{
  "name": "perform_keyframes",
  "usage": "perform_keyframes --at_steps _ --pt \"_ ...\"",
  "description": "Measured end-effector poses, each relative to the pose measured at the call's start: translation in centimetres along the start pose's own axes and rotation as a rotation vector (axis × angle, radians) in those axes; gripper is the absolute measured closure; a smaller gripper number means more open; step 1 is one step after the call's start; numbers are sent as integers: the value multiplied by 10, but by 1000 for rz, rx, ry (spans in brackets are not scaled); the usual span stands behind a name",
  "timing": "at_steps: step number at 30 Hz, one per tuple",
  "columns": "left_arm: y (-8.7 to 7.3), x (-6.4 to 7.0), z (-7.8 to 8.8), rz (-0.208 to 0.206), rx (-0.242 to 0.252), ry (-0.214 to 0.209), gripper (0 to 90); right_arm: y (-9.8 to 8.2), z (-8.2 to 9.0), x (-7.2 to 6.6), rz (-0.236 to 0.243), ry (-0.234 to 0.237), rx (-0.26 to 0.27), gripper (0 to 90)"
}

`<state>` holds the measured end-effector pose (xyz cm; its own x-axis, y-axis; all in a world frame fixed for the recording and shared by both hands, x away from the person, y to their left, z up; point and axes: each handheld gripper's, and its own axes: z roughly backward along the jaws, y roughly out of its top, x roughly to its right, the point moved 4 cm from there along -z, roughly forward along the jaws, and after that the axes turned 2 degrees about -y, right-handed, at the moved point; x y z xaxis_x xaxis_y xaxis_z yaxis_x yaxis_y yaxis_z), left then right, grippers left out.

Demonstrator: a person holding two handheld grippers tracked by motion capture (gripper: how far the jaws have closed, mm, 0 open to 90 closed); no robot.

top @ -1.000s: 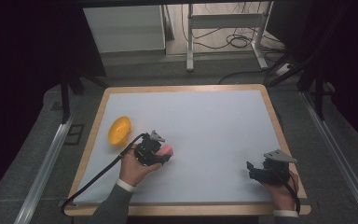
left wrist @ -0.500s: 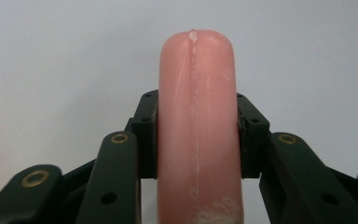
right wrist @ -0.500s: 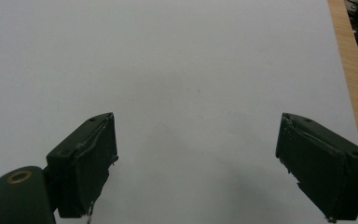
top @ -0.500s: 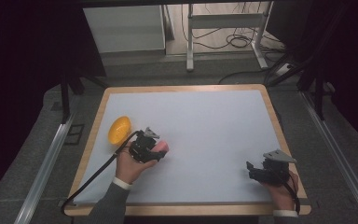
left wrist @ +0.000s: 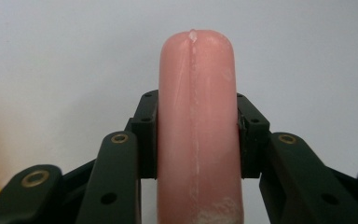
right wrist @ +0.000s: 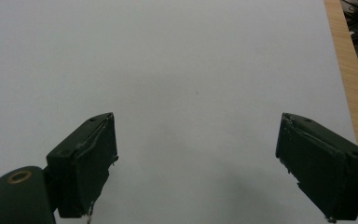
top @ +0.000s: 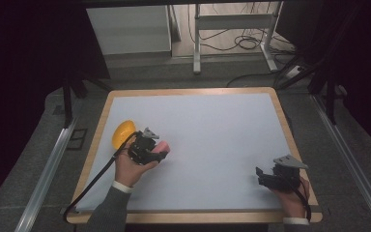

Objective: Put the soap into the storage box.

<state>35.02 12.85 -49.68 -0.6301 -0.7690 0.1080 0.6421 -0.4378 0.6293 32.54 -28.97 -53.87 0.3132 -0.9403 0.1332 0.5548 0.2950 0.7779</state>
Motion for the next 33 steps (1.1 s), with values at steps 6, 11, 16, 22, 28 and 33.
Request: perform_keyframes --at_steps 6,11,16,22,28,33 --pt "0 -6 5 13 10 12 601 0 0 0 0 -1 -2 122" --pt "0 -12 6 24 18 14 601 0 0 0 0 -1 -2 122" --pt "-2 -20 6 37 18 29 601 0 0 0 0 -1 -1 121" --pt "-2 -27 9 52 25 39 601 -1 -1 0 1 -2 -5 121" --pt "-3 -33 11 65 32 47 601 -1 -1 0 1 -4 -7 121" --pt "-3 -38 13 75 34 53 602 -1 -1 0 0 -4 -9 122"
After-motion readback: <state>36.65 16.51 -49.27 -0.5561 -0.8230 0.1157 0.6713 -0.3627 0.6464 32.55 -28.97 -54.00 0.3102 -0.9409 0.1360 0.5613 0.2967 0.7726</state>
